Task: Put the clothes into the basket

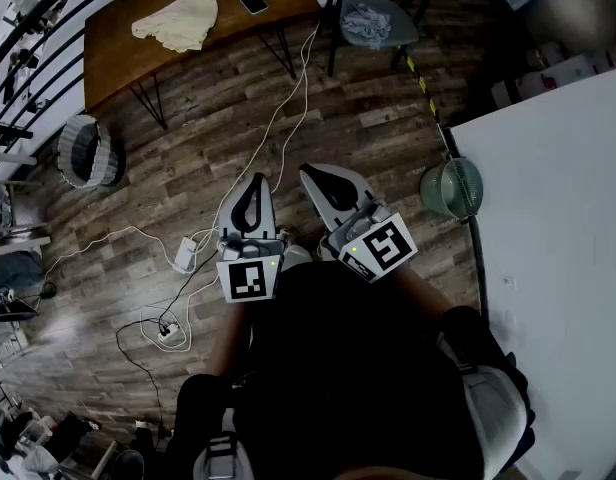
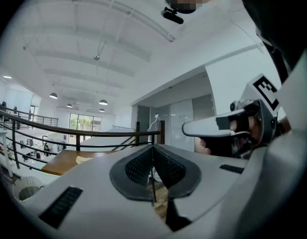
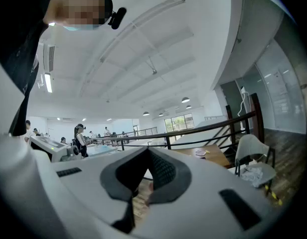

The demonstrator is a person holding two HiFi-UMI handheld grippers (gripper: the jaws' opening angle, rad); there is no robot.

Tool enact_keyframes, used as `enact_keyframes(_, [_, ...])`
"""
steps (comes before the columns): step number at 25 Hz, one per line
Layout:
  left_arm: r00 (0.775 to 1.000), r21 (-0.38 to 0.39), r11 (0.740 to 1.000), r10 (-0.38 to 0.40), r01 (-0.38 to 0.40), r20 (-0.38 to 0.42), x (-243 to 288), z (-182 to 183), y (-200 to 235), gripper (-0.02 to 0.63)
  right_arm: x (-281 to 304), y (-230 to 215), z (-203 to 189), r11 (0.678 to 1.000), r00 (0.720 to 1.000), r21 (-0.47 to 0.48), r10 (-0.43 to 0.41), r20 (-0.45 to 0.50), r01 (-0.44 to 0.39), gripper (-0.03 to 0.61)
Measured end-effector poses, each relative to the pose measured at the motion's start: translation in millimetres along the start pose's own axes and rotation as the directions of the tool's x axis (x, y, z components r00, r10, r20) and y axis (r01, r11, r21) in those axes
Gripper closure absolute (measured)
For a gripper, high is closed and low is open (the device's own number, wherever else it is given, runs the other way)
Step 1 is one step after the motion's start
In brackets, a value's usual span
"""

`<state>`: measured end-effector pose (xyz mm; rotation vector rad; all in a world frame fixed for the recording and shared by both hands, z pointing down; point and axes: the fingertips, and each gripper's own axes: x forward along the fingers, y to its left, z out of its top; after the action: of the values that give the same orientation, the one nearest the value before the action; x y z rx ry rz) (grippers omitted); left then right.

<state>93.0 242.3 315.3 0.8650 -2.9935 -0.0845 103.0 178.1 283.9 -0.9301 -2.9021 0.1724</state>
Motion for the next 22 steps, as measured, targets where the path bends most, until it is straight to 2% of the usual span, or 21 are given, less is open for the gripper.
enact_keyframes(5, [1.000,-0.006,1.000,0.019,-0.019,-0.003,-25,-6,24,0.600,26,36,-2,0.999,0.999,-0.011,0.035,0.009,-0.035,0.571])
enact_keyframes(11, [0.994,-0.022,0.994,0.108,-0.108,-0.005,-51,-3,64,0.600,60,68,-2,0.992,0.992,-0.028,0.122,-0.013,-0.122,0.571])
enact_keyframes(15, [0.980,-0.024,0.980,0.199,-0.199,0.018,-72,0,102,0.600,86,92,-9,0.982,0.982,-0.029,0.188,-0.030,-0.188,0.571])
enact_keyframes(18, [0.964,-0.068,0.962,0.266,-0.264,0.019,-87,-4,132,0.600,109,112,-18,0.972,0.971,-0.021,0.235,-0.051,-0.236,0.571])
enact_keyframes(22, [0.953,-0.058,0.952,0.302,-0.299,0.043,-83,3,156,0.600,142,120,-15,0.955,0.954,-0.028,0.292,-0.062,-0.294,0.569])
